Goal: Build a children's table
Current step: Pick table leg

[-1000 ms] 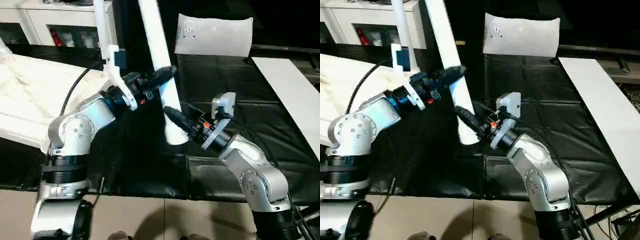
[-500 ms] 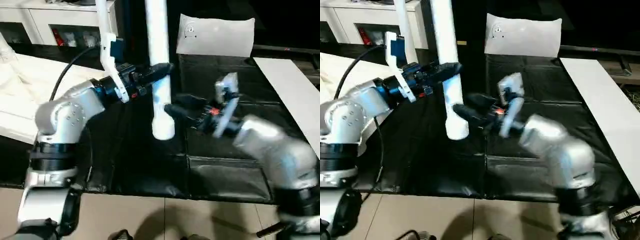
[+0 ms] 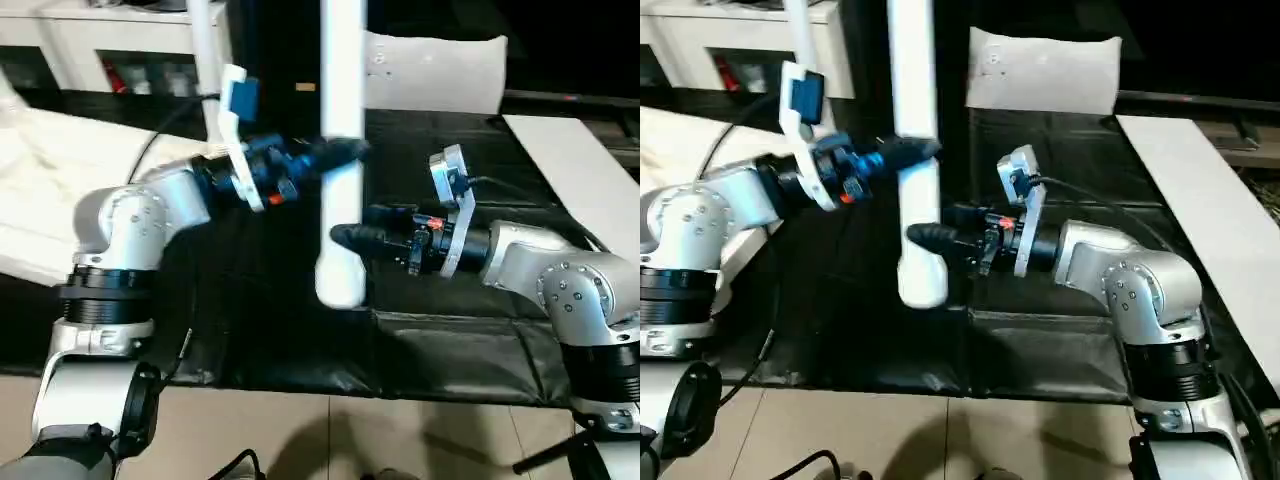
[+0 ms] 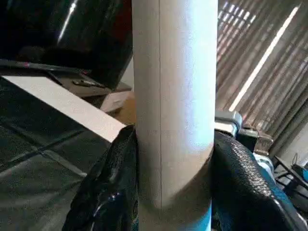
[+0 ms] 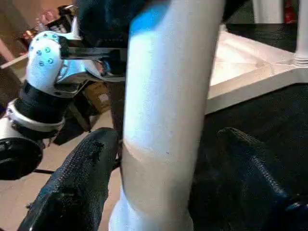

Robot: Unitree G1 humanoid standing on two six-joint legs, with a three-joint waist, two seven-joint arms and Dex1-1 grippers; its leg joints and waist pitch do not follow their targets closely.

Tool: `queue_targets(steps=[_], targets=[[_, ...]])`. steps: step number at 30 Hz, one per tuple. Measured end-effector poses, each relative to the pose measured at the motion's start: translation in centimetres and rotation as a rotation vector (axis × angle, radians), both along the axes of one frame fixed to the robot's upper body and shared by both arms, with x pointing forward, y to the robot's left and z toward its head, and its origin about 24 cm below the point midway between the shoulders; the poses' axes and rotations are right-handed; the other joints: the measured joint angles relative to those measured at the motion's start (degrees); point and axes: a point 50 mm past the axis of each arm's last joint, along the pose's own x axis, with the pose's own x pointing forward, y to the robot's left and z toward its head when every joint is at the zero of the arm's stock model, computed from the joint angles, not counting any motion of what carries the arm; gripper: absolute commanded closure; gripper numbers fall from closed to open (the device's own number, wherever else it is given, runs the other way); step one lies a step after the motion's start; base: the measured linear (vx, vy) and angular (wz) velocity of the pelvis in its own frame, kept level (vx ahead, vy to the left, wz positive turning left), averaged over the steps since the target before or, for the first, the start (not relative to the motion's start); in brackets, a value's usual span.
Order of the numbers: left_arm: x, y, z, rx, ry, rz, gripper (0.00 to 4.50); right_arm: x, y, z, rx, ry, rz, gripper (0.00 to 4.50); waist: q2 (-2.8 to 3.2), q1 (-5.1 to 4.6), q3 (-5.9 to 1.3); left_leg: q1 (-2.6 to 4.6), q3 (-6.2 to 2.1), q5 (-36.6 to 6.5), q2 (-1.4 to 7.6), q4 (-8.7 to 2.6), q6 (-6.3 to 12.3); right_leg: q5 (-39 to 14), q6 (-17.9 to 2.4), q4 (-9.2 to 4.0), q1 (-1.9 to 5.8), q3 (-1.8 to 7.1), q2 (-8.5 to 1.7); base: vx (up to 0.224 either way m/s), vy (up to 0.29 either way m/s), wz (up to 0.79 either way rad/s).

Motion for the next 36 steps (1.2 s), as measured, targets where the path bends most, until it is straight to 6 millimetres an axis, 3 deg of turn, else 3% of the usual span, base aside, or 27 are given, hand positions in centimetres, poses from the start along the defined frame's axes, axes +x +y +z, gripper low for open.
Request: queue_targets(steps=[7,22,36], targets=[[-0.2,-0.4,0.1,-0.004,-0.029,-0.053,2.65,-0.3,0.6,-0.6,-0.030,0.002,0.064,1.16,-0.07,0.60,0.02,-0.01,0.20,0.03,0.16,0.00,0.03,0.00,0.00,0.03,0.00,0.00,0.00,0.000,0.000,0.00],[-0.9,-1.6,0.2,0.044,-0.081,-0.138,2.65,-0.6,1.5,-1.3,-0.026,0.014,0.121,2.53,-0.14,1.09,0.06,0.19,0.87,0.07,0.48,0.00,0.03,0.00,0.00,0.04,-0.02,0.07,-0.02,0.000,0.000,0.00],[-0.9,-1.8,0.1,0.062,-0.096,-0.149,2.65,-0.7,1.2,-1.5,-0.044,0.006,0.128,2.60,-0.20,1.12,0.08,0.21,0.92,0.07,0.50,0.00,0.03,0.00,0.00,0.04,-0.02,0.08,-0.02,0.000,0.000,0.00]])
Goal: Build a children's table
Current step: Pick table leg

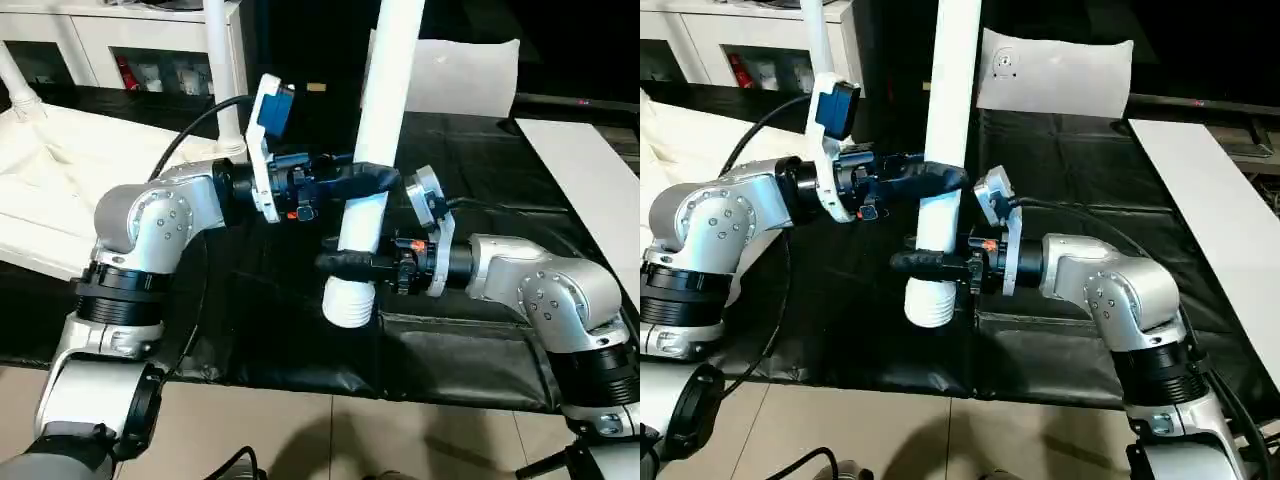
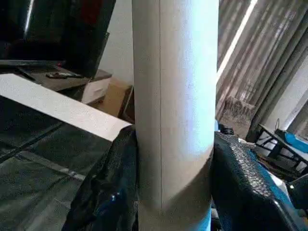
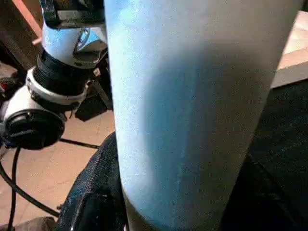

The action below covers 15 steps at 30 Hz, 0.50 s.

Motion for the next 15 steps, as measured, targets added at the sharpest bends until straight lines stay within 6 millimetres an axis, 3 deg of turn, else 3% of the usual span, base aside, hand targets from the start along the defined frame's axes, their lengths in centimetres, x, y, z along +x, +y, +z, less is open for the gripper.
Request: queue_targets(steps=[2,4,15], targets=[[-0.03,-0.05,-0.11,0.012,-0.001,-0.006,2.65,-0.10,-0.05,-0.23,-0.004,0.000,0.001,2.60,-0.02,0.02,0.00,0.00,0.00,0.00,0.00,0.00,0.00,0.00,0.00,0.00,0.00,0.00,0.00,0.000,0.000,0.00],[-0.04,0.02,-0.17,0.022,-0.003,-0.009,2.65,-0.13,-0.02,-0.32,-0.011,0.003,0.003,1.90,-0.03,0.02,0.01,0.00,0.01,0.00,0.00,0.00,0.00,0.00,0.00,0.00,0.00,0.00,0.00,0.000,0.000,0.00],[-0.23,0.13,0.24,0.011,-0.032,-0.039,2.65,-0.36,-0.09,-0.66,-0.003,0.044,0.011,1.69,-0.04,0.01,0.01,0.02,0.02,0.00,0.01,0.00,0.00,0.00,0.00,0.02,0.00,0.00,0.00,0.000,0.000,0.00]])
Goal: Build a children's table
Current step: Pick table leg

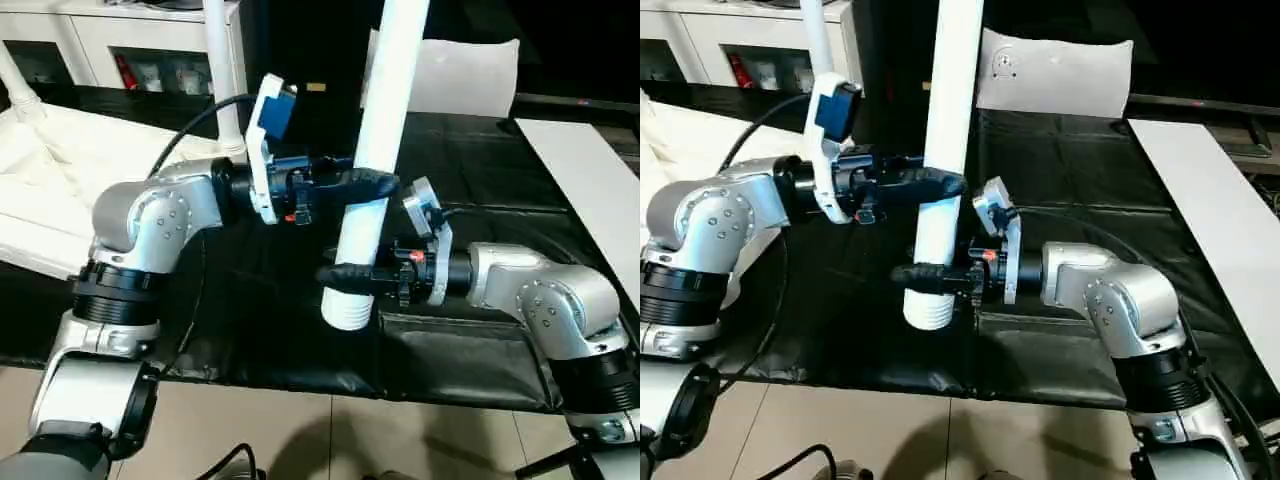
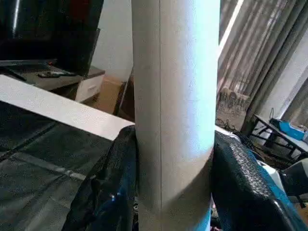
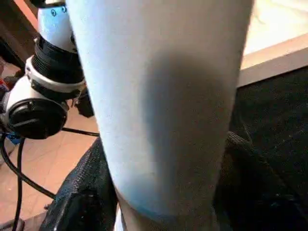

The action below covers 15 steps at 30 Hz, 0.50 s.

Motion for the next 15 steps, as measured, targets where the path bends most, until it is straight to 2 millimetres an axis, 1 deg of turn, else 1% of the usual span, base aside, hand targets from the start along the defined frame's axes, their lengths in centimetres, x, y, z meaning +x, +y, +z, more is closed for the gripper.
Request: queue_targets(steps=[3,4,5,6,9,10,11,13,15], targets=[[-0.01,-0.01,0.00,0.000,0.000,-0.002,2.65,0.04,0.02,0.08,0.009,-0.002,-0.004,1.69,0.00,0.00,0.00,0.00,0.00,0.00,0.00,0.00,0.00,0.00,0.00,0.01,0.00,0.00,0.00,0.000,0.000,0.00],[-0.01,-0.01,0.00,0.000,-0.001,-0.002,2.66,0.04,0.02,0.10,0.011,-0.002,-0.005,1.60,0.00,0.01,0.00,0.00,0.00,0.00,0.00,0.00,0.00,0.00,0.00,0.01,0.00,0.00,0.00,0.000,0.000,0.00],[-0.01,-0.03,-0.01,0.001,-0.001,-0.003,2.66,0.04,0.05,0.11,0.013,-0.002,-0.004,1.95,0.00,0.00,0.00,0.00,0.00,0.00,0.00,0.00,0.00,0.00,0.00,0.00,0.00,0.00,0.00,0.000,0.000,0.00],[-0.02,-0.05,-0.02,0.002,-0.002,-0.004,2.66,0.04,0.09,0.13,0.018,-0.002,-0.004,2.05,0.00,0.00,0.00,0.00,0.00,0.00,0.00,0.00,0.00,0.00,0.00,0.00,0.00,0.00,0.00,0.000,0.000,0.00],[-0.02,-0.12,-0.05,0.006,-0.004,-0.007,2.66,-0.02,0.26,0.22,0.036,0.002,0.005,2.07,0.00,0.00,0.00,0.01,0.01,0.00,0.01,0.00,0.00,0.00,0.00,0.00,0.00,0.00,0.00,0.000,0.000,0.00],[-0.04,-0.15,0.01,0.007,-0.007,-0.012,2.67,-0.02,0.25,0.23,0.039,0.003,0.005,2.20,0.00,0.01,0.00,0.00,0.01,0.00,0.01,0.00,0.00,0.00,0.00,0.00,0.00,0.00,0.00,0.000,0.000,0.00],[-0.04,-0.18,0.07,0.008,-0.010,-0.015,2.67,-0.03,0.24,0.25,0.042,0.004,0.006,2.45,0.00,0.00,0.00,0.00,0.01,0.00,0.01,0.00,0.00,0.00,0.00,0.00,0.00,0.00,0.00,0.000,0.000,0.00],[0.01,-0.18,0.12,0.010,-0.012,-0.012,2.67,-0.08,0.28,0.37,0.043,-0.004,0.009,2.44,0.00,0.00,0.00,0.01,0.01,0.00,0.01,0.00,0.00,0.00,0.00,0.01,0.00,0.00,0.00,0.000,0.000,0.00],[0.01,-0.19,0.15,0.010,-0.013,-0.012,2.67,-0.07,0.26,0.38,0.042,-0.005,0.009,2.54,0.00,0.00,0.00,0.01,0.01,0.00,0.01,0.00,0.00,0.00,0.00,0.01,0.00,0.00,0.00,0.000,0.000,0.00]])
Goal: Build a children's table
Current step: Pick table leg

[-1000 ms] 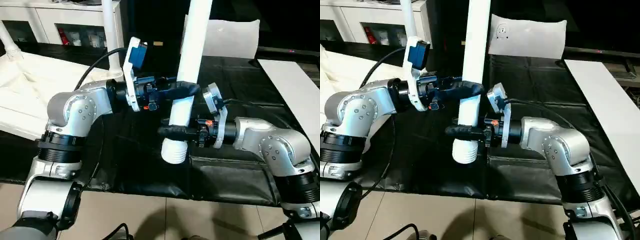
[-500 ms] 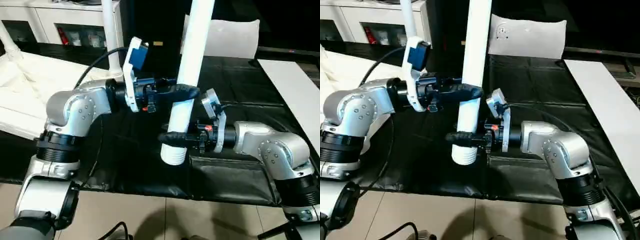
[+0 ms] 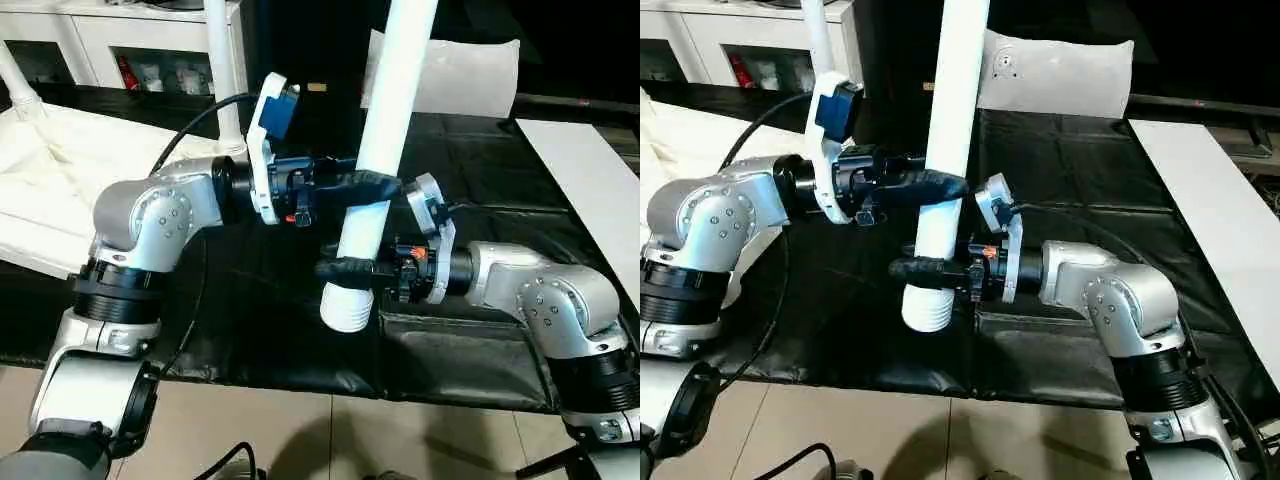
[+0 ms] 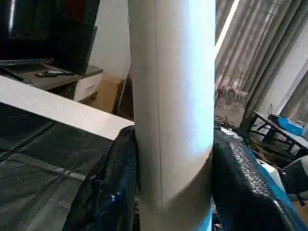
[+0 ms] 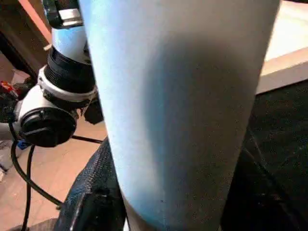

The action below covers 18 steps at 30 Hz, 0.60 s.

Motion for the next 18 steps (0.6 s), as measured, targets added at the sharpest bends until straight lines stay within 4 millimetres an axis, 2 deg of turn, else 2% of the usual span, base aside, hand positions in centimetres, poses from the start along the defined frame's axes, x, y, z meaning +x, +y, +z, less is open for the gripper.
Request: queue_targets(steps=[12,14,18], targets=[[0.1,0.1,0.4,-0.014,-0.029,0.027,2.67,0.2,0.2,0.1,0.014,-0.049,-0.051,2.59,-0.04,-0.05,0.01,0.01,0.02,0.01,0.01,0.00,0.01,0.00,0.00,0.00,0.00,0.00,0.00,0.000,0.000,0.00],[-0.1,-0.1,0.5,-0.030,-0.029,0.028,2.12,0.0,0.3,0.2,0.028,-0.063,-0.062,2.59,-0.03,-0.02,0.00,0.01,0.02,0.01,0.01,0.00,0.01,0.00,0.00,0.00,0.00,0.00,0.00,0.000,0.000,0.00],[-0.4,-0.4,1.0,-0.067,-0.022,0.048,1.79,-0.2,0.9,-0.1,0.052,-0.056,-0.088,2.59,-0.01,-0.06,0.00,0.01,0.02,0.01,0.02,0.00,0.01,0.01,-0.01,0.00,0.00,0.00,0.00,0.000,0.000,0.00]])
